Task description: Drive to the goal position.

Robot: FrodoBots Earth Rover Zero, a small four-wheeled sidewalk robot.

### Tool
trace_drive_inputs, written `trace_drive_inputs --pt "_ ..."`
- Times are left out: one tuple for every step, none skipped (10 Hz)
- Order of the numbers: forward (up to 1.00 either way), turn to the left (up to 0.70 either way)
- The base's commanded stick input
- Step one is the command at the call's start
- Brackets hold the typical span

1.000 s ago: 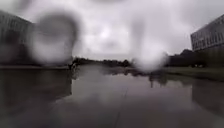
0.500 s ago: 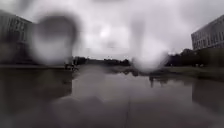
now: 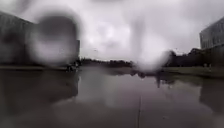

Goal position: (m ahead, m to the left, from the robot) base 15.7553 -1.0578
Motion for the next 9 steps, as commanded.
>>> trace_drive_inputs --pt "0.7 0.0" --pt "0.7 0.0" --pt "0.7 0.0" --pt "0.7 0.0" --pt "0.7 0.0" --pt "0.7 0.0" --pt "0.7 0.0" --pt "0.7 0.0" --pt "0.7 0.0"
